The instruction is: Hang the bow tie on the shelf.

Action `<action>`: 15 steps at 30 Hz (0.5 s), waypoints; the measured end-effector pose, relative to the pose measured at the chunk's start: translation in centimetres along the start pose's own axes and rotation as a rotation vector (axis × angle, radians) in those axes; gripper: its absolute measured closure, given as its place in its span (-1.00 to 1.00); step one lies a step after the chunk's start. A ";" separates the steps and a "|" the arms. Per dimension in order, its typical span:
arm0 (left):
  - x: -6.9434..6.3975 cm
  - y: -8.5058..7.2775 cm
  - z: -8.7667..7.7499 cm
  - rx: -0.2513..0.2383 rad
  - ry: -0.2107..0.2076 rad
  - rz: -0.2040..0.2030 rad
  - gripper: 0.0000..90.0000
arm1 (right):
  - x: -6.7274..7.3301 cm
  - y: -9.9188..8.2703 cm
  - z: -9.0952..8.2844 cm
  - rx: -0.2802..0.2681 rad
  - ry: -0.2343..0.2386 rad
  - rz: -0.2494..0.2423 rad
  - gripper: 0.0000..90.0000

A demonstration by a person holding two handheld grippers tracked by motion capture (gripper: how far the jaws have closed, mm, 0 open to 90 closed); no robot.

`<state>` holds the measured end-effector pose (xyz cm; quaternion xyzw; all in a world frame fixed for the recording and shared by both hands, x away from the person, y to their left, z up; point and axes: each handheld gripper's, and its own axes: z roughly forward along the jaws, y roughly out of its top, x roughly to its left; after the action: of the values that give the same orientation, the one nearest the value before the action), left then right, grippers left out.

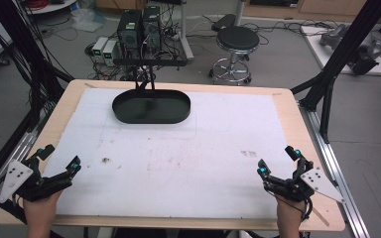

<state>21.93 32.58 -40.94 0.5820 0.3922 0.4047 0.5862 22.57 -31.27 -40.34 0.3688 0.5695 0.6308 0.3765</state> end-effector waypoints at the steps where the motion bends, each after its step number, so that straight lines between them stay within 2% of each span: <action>1: 0.0 -0.1 0.0 0.000 0.000 0.000 -0.77 | 0.0 0.0 0.0 -0.002 0.000 0.003 -0.97; 15: 0.1 -0.4 0.2 0.006 -0.006 -0.006 -0.77 | 0.2 -0.2 0.1 0.007 0.005 -0.011 -0.97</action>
<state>22.12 32.59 -41.34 0.5839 0.3934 0.4001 0.5867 22.60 -31.02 -40.47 0.3655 0.5746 0.6276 0.3772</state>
